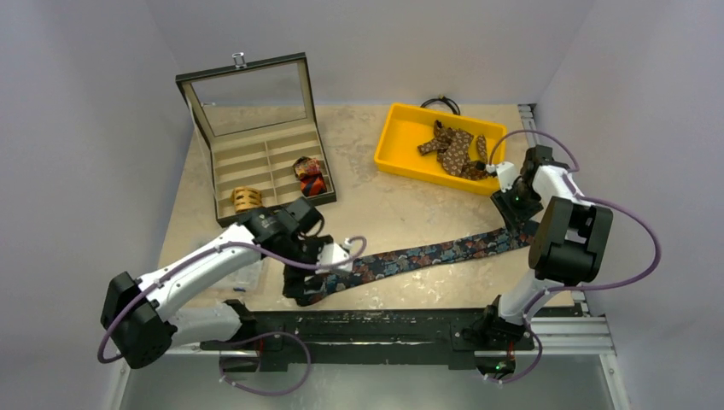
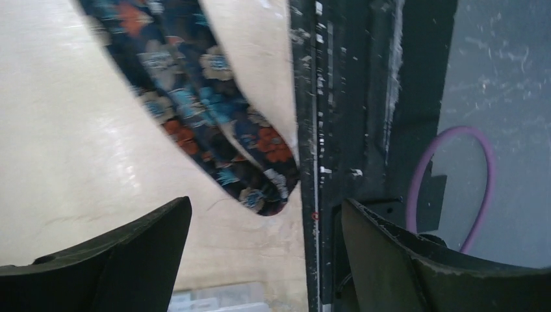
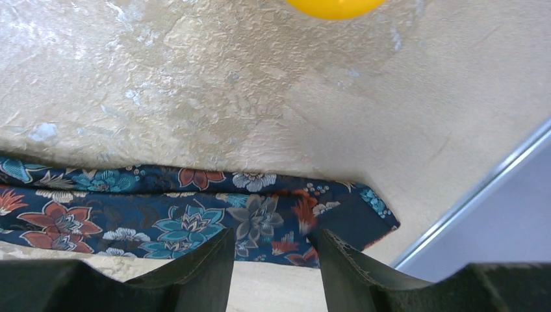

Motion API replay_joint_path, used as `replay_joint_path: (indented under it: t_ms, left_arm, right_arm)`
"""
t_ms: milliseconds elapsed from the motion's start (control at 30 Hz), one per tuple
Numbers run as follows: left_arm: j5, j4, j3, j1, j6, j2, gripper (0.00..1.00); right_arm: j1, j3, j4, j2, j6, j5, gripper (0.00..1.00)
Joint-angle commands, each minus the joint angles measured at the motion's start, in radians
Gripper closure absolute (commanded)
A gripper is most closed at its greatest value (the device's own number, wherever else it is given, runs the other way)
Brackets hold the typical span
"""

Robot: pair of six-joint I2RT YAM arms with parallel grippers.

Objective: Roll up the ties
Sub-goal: Flatten out the tie at the center of the board.

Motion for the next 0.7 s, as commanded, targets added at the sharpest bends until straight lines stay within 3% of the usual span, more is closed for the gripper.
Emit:
replay_joint_path:
  t_ms: [0,67,133,267,367,433,533,667]
  left_arm:
    - [-0.147,0.073,-0.076,-0.181,-0.059,0.038,0.17]
    - [-0.253,0.139,-0.102,-0.240,-0.129,0.081,0.14]
    - [-0.329,0.207,-0.126,-0.278,-0.177,0.120,0.01]
    - [-0.516,0.307,-0.128,-0.296,-0.266,0.228,0.00]
    - [-0.581,0.351,-0.121,-0.290,-0.278,0.269,0.01]
    - [-0.541,0.339,-0.099,-0.246,-0.272,0.293,0.09]
    - [-0.433,0.296,-0.046,-0.113,-0.231,0.339,0.33]
    - [-0.324,0.235,0.014,0.001,-0.112,0.393,0.47]
  right_arm:
    - [-0.003,-0.002,-0.025,-0.054,0.014,-0.020,0.51]
    - [-0.003,-0.013,-0.019,-0.052,0.017,-0.010,0.51]
    - [-0.005,-0.018,-0.014,-0.048,0.018,-0.002,0.50]
    - [-0.008,-0.009,-0.015,-0.036,0.008,0.013,0.50]
    - [-0.019,-0.001,-0.018,-0.035,-0.001,0.020,0.50]
    - [-0.029,-0.001,-0.020,-0.039,-0.009,0.020,0.50]
    - [-0.047,-0.001,-0.021,-0.047,-0.023,0.020,0.50]
    - [-0.064,-0.004,-0.023,-0.048,-0.033,0.019,0.50]
